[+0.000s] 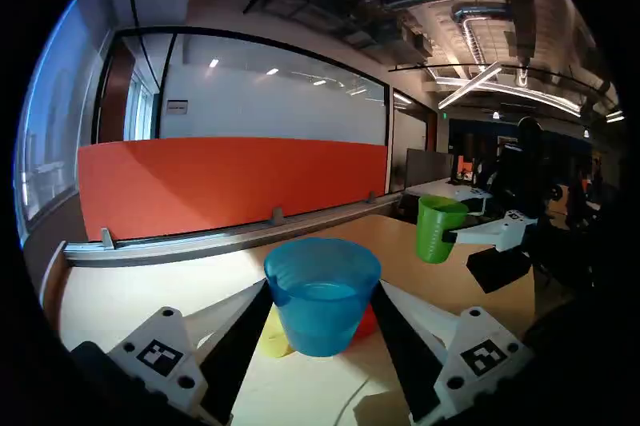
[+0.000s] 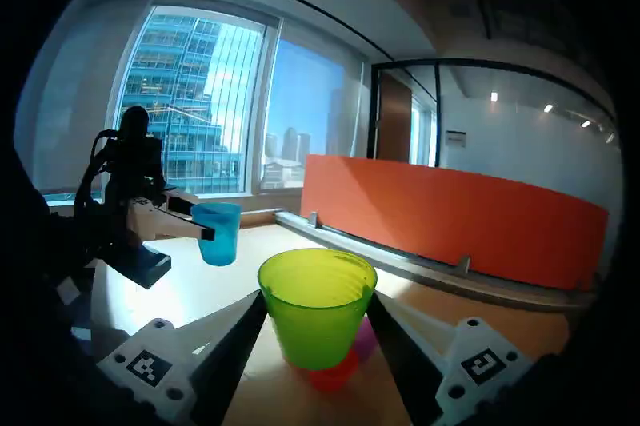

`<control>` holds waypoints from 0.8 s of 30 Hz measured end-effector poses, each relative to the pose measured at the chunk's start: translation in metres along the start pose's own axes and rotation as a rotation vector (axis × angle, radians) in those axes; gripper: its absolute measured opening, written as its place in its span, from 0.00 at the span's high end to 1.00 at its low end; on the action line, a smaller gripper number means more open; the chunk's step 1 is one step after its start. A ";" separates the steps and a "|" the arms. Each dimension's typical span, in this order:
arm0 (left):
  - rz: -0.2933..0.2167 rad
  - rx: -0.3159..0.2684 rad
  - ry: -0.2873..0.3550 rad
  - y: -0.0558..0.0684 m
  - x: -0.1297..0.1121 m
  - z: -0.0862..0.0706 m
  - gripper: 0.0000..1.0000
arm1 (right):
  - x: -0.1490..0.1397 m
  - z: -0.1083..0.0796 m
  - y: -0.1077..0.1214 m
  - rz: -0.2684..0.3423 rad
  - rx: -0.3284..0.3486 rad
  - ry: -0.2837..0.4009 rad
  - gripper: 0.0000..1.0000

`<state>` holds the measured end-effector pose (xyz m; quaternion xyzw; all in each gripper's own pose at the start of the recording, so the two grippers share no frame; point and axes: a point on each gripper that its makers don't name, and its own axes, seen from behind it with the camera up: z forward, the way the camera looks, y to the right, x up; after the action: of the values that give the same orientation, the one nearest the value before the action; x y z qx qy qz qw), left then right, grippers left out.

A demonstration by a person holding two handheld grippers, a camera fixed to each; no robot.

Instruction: Pour water

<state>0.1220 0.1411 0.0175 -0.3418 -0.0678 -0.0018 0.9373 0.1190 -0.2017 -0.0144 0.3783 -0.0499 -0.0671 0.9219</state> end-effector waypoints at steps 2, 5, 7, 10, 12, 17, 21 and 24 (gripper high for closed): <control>0.004 0.001 0.008 0.000 0.004 0.000 0.16 | 0.001 0.001 -0.001 -0.001 0.002 0.002 0.11; 0.015 0.001 0.013 0.001 0.008 0.000 0.16 | 0.001 0.001 -0.002 -0.004 0.008 0.006 0.11; 0.023 0.001 0.015 0.002 0.010 -0.001 0.16 | 0.001 0.002 -0.003 -0.005 0.011 0.006 0.11; 0.037 0.000 0.018 0.004 0.015 -0.001 0.16 | 0.001 0.003 -0.005 -0.005 0.017 0.005 0.11; 0.046 -0.001 0.020 0.005 0.018 -0.001 0.16 | 0.000 0.005 -0.008 -0.004 0.022 0.005 0.11; 0.077 -0.005 0.021 0.010 0.026 0.001 0.16 | -0.003 0.010 -0.017 0.000 0.046 0.002 0.11; 0.123 0.008 0.026 0.012 0.032 0.001 0.16 | -0.003 0.015 -0.025 0.007 0.065 0.005 0.11; 0.158 0.012 0.024 0.013 0.035 0.001 0.16 | -0.004 0.018 -0.031 0.014 0.082 0.007 0.11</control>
<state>0.1576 0.1534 0.0141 -0.3405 -0.0295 0.0684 0.9373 0.1104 -0.2350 -0.0237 0.4156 -0.0522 -0.0574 0.9062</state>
